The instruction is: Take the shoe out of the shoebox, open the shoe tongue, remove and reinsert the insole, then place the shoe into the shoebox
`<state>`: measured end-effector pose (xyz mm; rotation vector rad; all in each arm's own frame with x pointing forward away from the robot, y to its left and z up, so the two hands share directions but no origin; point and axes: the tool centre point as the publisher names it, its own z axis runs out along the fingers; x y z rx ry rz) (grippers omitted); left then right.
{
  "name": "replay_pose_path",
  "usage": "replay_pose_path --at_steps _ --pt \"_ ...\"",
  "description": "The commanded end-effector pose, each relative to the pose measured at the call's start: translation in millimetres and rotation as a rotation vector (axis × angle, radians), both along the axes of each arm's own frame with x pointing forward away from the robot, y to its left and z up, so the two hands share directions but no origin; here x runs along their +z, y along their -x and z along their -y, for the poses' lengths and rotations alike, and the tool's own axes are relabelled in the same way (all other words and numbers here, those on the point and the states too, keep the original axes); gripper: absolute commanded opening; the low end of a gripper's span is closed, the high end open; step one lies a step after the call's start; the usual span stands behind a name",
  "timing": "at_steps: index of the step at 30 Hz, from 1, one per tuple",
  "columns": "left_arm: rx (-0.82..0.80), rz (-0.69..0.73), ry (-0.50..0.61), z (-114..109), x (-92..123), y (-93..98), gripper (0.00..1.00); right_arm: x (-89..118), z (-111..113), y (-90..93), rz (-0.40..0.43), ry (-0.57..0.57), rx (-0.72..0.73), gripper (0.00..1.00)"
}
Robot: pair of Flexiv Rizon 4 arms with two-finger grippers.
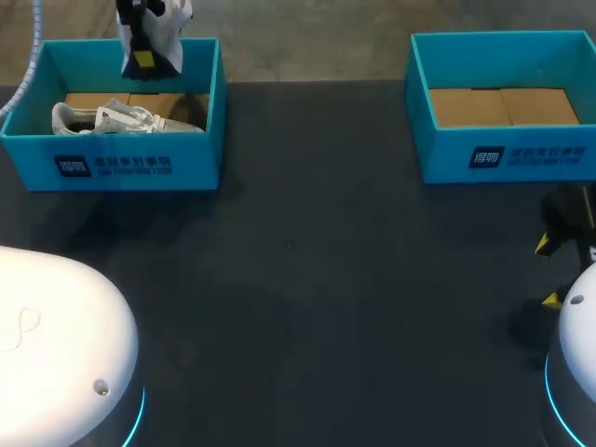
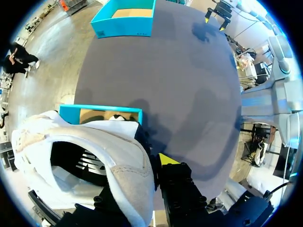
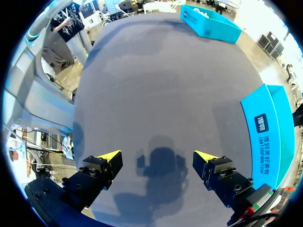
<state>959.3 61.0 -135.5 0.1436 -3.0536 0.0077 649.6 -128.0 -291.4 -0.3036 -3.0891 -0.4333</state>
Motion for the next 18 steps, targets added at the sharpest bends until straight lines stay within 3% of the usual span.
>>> replay_pose_path --at_steps 1,5,10,18 --pt "0.0 0.005 -0.003 0.3 1.4 1.5 0.0 0.1 0.1 1.6 0.002 0.002 0.0 1.0" --pt "0.0 0.005 -0.003 0.3 1.4 1.5 0.0 0.1 0.1 1.6 0.002 0.002 0.0 1.0" --pt "-0.019 0.031 0.0 -34.5 3.6 -32.7 0.0 0.1 0.1 1.6 0.002 0.002 0.0 1.0" --pt "-0.238 -0.015 -0.001 -85.8 4.0 -74.1 0.0 0.1 0.1 1.6 0.002 0.002 0.0 1.0"
